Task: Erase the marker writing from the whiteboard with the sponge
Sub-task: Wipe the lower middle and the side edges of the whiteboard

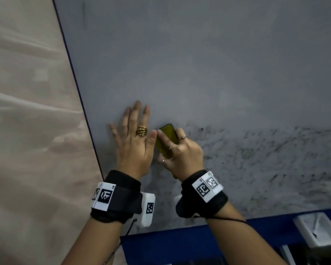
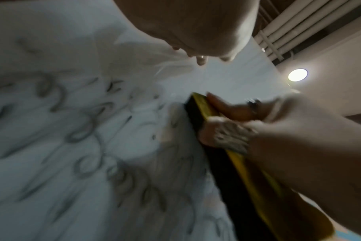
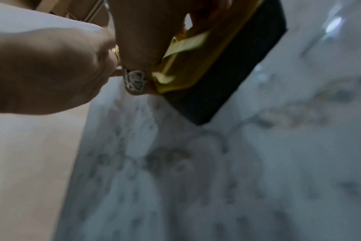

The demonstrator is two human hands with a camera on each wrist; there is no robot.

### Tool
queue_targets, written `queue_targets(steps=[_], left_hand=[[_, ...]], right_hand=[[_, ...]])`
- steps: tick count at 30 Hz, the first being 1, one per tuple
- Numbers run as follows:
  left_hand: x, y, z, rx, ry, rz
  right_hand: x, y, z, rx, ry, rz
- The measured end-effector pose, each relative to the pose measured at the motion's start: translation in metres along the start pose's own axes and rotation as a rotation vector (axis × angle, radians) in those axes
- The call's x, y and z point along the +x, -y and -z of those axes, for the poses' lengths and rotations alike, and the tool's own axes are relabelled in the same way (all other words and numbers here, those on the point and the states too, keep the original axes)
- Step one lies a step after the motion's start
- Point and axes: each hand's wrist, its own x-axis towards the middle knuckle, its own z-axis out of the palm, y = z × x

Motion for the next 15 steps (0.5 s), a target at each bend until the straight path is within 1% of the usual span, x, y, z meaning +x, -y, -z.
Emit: queue_targets(steps=[2, 3, 5, 6, 7, 8, 9, 12, 13, 15], left_hand=[[0.001, 0.000, -0.005, 0.067, 0.023, 0.015], [0.001, 0.000, -0.008, 0.094, 0.032, 0.020], [-0.001, 0.002, -0.014, 0.122, 0.037, 0.023], [-0.001, 0.002, -0.017, 0.125, 0.030, 0.024], [-0.001, 0.001, -0.018, 0.126, 0.017, 0.028], [0.000, 0.000, -0.020, 0.125, 0.004, 0.033], [0.001, -0.002, -0.022, 0.130, -0.007, 0.038], [0.002, -0.001, -0.028, 0.190, -0.040, 0.023], [0.003, 0.002, -0.029, 0.223, -0.044, 0.011], [0.004, 0.009, -0.028, 0.292, -0.038, -0.021]], right_hand=[[-0.008, -0.022, 0.004, 0.025, -0.026, -0.107], [-0.013, -0.036, 0.007, 0.059, -0.067, -0.204], [-0.026, -0.063, 0.012, 0.155, -0.153, -0.448], [-0.031, -0.072, 0.013, 0.190, -0.180, -0.542], [-0.034, -0.074, 0.012, 0.213, -0.207, -0.595], [-0.032, -0.070, 0.011, 0.232, -0.227, -0.612], [-0.028, -0.059, 0.009, 0.247, -0.218, -0.599], [-0.010, -0.009, -0.001, 0.219, -0.124, -0.427], [-0.004, 0.006, -0.005, 0.215, -0.102, -0.392], [0.005, 0.026, -0.009, 0.246, -0.094, -0.408]])
